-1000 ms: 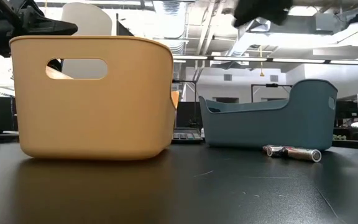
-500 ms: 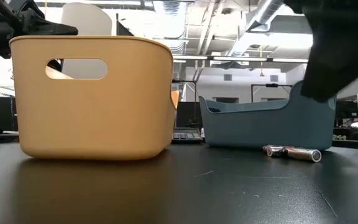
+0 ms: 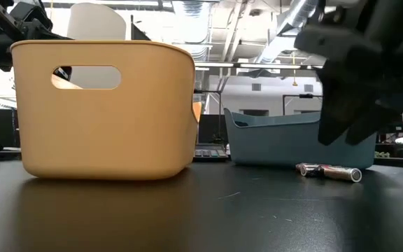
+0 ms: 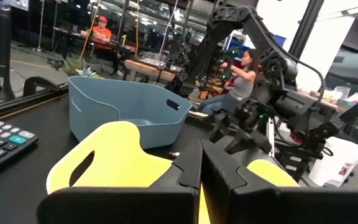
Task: Sort batteries
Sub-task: Put the bottom silver battery into the blue bin
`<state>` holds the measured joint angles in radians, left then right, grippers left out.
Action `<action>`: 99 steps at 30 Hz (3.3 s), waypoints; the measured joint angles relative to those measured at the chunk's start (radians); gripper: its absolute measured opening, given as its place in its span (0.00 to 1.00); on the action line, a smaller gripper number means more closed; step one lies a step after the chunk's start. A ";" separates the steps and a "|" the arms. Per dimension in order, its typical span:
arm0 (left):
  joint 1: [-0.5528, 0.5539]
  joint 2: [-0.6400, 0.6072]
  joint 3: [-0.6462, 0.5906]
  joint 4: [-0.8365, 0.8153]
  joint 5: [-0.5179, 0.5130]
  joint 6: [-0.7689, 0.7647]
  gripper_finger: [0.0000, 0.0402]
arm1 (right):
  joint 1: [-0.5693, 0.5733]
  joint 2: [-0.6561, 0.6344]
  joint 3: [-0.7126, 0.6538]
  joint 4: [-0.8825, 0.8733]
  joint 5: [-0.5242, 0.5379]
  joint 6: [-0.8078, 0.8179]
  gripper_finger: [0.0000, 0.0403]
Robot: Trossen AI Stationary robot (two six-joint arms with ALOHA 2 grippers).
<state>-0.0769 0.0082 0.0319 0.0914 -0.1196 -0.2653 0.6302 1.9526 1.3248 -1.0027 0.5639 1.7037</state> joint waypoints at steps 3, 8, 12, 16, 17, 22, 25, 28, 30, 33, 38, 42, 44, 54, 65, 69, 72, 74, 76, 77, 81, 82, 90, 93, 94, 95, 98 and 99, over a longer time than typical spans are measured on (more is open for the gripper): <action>0.000 0.000 0.000 0.000 0.003 0.016 0.00 | -0.002 0.001 -0.029 0.018 -0.001 0.043 0.63; 0.000 0.000 0.000 -0.003 0.003 0.037 0.00 | 0.006 0.000 -0.047 0.024 -0.006 0.068 0.63; 0.000 0.000 0.000 -0.003 0.003 0.037 0.00 | -0.003 0.004 -0.048 0.025 -0.006 0.058 0.63; 0.000 0.000 0.000 -0.004 0.003 0.038 0.00 | -0.019 0.043 -0.048 0.059 -0.029 0.044 0.63; 0.000 0.000 0.000 -0.007 0.003 0.038 0.00 | -0.024 0.054 -0.048 0.063 -0.033 0.044 0.63; 0.000 0.000 0.000 -0.014 0.003 0.038 0.00 | -0.023 0.079 -0.046 0.068 -0.025 0.065 0.63; 0.000 0.000 0.000 -0.015 0.003 0.038 0.00 | -0.025 0.079 -0.046 0.068 -0.030 0.067 0.63; 0.000 0.000 0.000 -0.015 0.003 0.041 0.00 | -0.025 0.079 -0.046 0.075 -0.037 0.069 0.60; 0.000 0.000 0.000 -0.015 0.003 0.042 0.00 | -0.026 0.079 -0.046 0.087 -0.051 0.069 0.56; 0.000 0.000 0.000 -0.015 0.003 0.042 0.00 | -0.029 0.079 -0.046 0.104 -0.065 0.069 0.48; 0.000 0.000 0.000 -0.015 0.003 0.042 0.00 | -0.030 0.079 -0.046 0.121 -0.083 0.069 0.33; 0.000 0.000 0.000 -0.022 0.003 0.042 0.00 | -0.030 0.079 -0.047 0.132 -0.094 0.068 0.24; 0.000 0.000 0.000 -0.025 0.003 0.042 0.00 | -0.030 0.078 -0.047 0.137 -0.104 0.066 0.20; 0.000 0.000 0.000 -0.027 0.003 0.041 0.00 | -0.030 0.079 -0.047 0.151 -0.112 0.065 0.16; 0.000 0.000 0.001 -0.027 0.003 0.038 0.00 | -0.026 0.086 0.007 0.082 -0.134 0.041 0.15; 0.000 0.000 0.001 -0.026 0.003 0.037 0.00 | -0.022 0.086 0.017 0.082 -0.137 0.026 0.15; 0.000 0.000 0.000 -0.026 0.003 0.037 0.00 | -0.020 0.086 0.033 0.080 -0.141 0.009 0.15; 0.000 0.000 0.000 -0.026 0.003 0.037 0.00 | -0.020 0.086 0.051 0.083 -0.145 -0.014 0.15; 0.000 0.000 0.000 -0.026 0.003 0.037 0.00 | -0.020 0.086 0.068 0.082 -0.144 -0.045 0.15; 0.000 0.000 0.001 -0.026 0.003 0.037 0.00 | -0.020 0.086 0.078 0.078 -0.140 -0.064 0.15; 0.000 0.000 0.001 -0.026 0.003 0.037 0.00 | -0.029 0.086 0.117 0.072 -0.129 -0.132 0.15; 0.000 0.000 0.001 -0.026 0.003 0.037 0.00 | -0.032 0.086 0.125 0.067 -0.124 -0.148 0.15; 0.000 0.000 0.001 -0.026 0.003 0.037 0.00 | -0.069 0.068 0.200 0.043 -0.065 -0.310 0.15; 0.000 0.000 0.001 -0.027 0.002 0.037 0.00 | -0.095 0.046 0.237 -0.021 -0.030 -0.361 0.15; 0.000 0.000 0.001 -0.028 0.002 0.036 0.00 | -0.103 0.036 0.248 -0.042 -0.020 -0.377 0.15; 0.000 0.000 0.001 -0.028 0.002 0.032 0.00 | -0.112 0.025 0.259 -0.060 -0.008 -0.393 0.15; 0.000 0.000 0.001 -0.030 0.002 0.026 0.00 | -0.143 -0.019 0.290 -0.125 0.021 -0.451 0.15; 0.000 0.000 0.001 -0.030 0.002 0.026 0.00 | -0.155 -0.034 0.298 -0.153 0.029 -0.467 0.15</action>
<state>-0.0769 0.0084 0.0326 0.0612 -0.1175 -0.2398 0.4754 1.9183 1.6224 -1.1558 0.5932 1.2370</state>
